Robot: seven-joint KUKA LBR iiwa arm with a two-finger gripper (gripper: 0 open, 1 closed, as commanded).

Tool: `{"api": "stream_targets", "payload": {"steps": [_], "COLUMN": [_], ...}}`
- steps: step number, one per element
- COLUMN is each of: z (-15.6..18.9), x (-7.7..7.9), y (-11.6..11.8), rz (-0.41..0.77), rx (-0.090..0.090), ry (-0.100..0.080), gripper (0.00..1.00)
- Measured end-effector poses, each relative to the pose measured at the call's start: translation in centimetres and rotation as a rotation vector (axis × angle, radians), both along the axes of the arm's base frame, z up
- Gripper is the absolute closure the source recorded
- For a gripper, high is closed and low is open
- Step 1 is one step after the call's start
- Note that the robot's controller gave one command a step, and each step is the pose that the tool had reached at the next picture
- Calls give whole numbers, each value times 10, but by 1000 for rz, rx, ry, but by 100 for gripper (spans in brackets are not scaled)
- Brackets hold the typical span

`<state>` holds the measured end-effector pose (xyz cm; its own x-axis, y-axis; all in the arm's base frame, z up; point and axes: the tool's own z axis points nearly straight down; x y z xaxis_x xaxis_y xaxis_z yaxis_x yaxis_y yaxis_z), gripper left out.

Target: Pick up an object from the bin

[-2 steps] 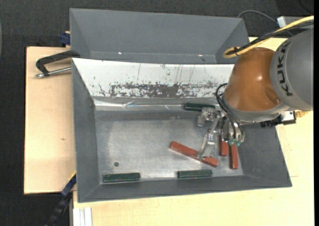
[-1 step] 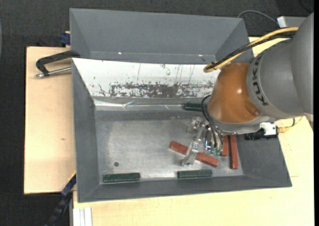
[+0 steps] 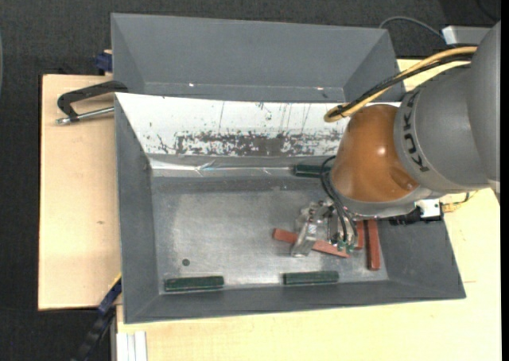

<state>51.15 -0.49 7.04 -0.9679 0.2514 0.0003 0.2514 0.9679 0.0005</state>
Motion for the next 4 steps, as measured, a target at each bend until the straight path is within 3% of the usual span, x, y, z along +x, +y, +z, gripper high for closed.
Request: {"api": "stream_targets", "payload": {"steps": [4], "z": [20], "x": [0], "y": [0], "rz": [0], "rx": [0], "ry": [-2], "gripper": [100]}}
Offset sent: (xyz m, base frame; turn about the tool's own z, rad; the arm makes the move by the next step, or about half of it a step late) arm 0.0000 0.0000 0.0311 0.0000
